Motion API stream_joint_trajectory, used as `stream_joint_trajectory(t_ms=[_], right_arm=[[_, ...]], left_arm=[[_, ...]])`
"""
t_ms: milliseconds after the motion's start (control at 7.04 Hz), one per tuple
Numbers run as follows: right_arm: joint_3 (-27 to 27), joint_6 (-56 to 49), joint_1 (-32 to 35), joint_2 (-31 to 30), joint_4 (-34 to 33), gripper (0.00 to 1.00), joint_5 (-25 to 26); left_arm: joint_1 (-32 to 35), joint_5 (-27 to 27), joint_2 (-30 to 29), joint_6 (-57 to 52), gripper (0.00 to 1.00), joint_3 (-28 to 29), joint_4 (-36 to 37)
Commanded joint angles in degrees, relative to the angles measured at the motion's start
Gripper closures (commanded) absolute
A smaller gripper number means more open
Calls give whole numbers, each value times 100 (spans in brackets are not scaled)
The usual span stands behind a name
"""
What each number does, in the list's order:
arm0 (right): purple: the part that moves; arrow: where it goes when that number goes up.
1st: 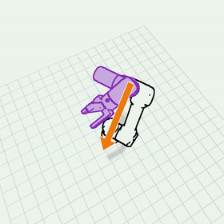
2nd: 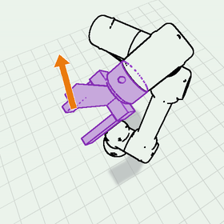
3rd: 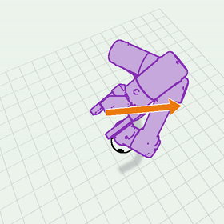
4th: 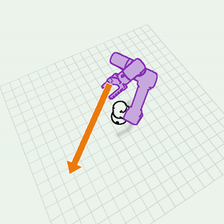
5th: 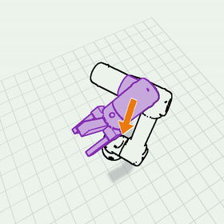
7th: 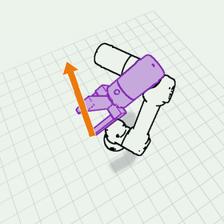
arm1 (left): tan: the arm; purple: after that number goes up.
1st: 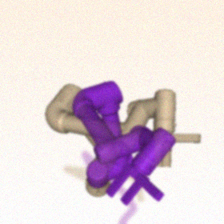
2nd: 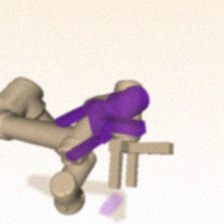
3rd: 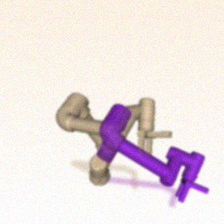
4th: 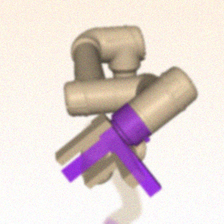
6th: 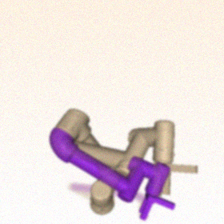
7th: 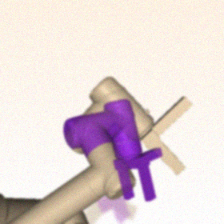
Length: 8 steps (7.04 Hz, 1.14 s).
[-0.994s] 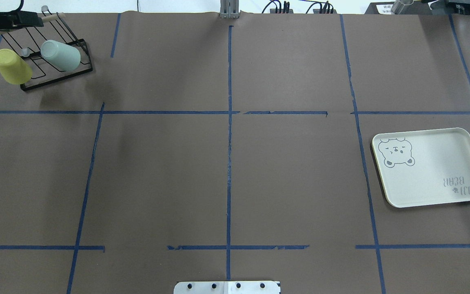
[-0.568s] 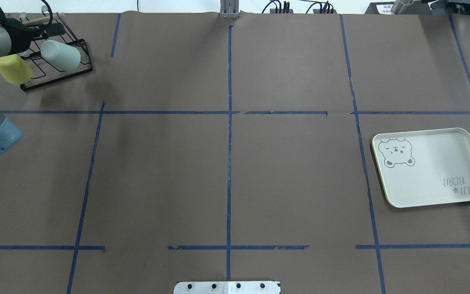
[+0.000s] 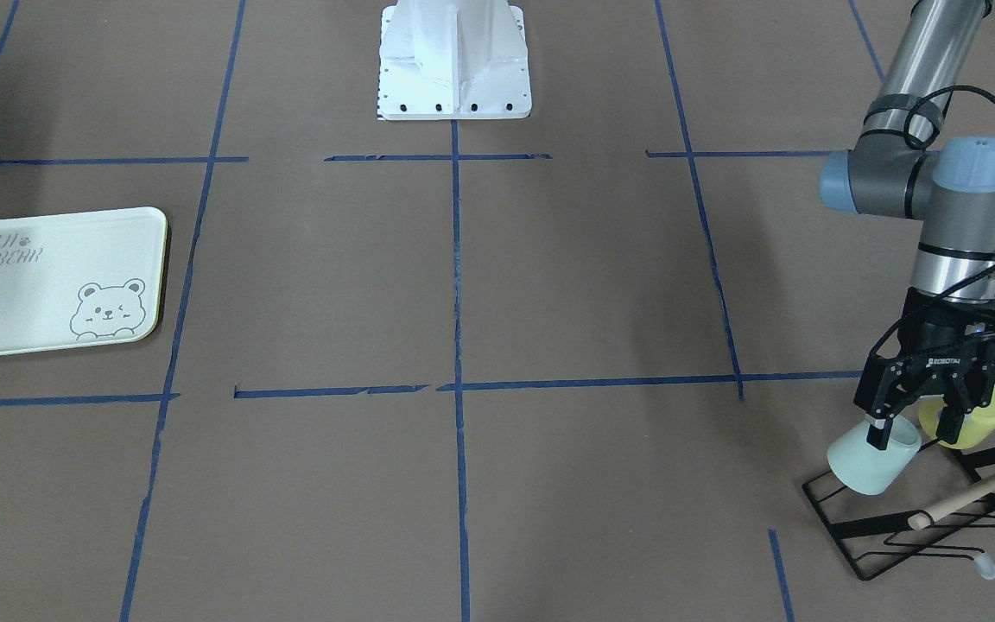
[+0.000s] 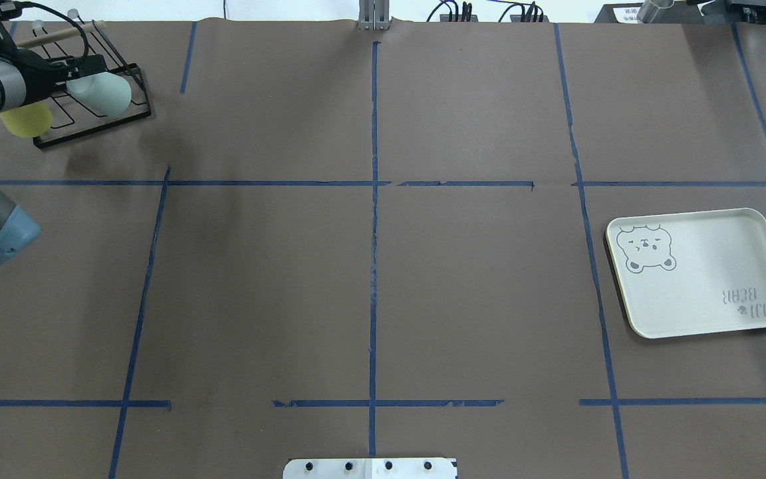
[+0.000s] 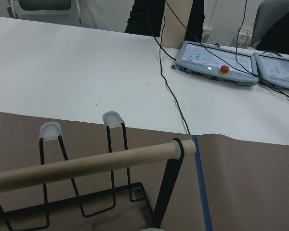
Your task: Left arm grabs green cup and hands to right arm on tray
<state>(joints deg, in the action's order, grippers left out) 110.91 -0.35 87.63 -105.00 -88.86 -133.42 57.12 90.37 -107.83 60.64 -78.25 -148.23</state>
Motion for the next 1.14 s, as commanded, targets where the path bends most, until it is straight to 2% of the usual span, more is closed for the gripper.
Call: stream_joint_trajectory(t_ms=[0,994], right_arm=[[0,0,0,-3,0,0,0],[9,0,0,-3,0,0,0]], left_arm=[[-78,-2,-1,1,0,108,-31],[-131,33,-1,-52,0,144,-13]])
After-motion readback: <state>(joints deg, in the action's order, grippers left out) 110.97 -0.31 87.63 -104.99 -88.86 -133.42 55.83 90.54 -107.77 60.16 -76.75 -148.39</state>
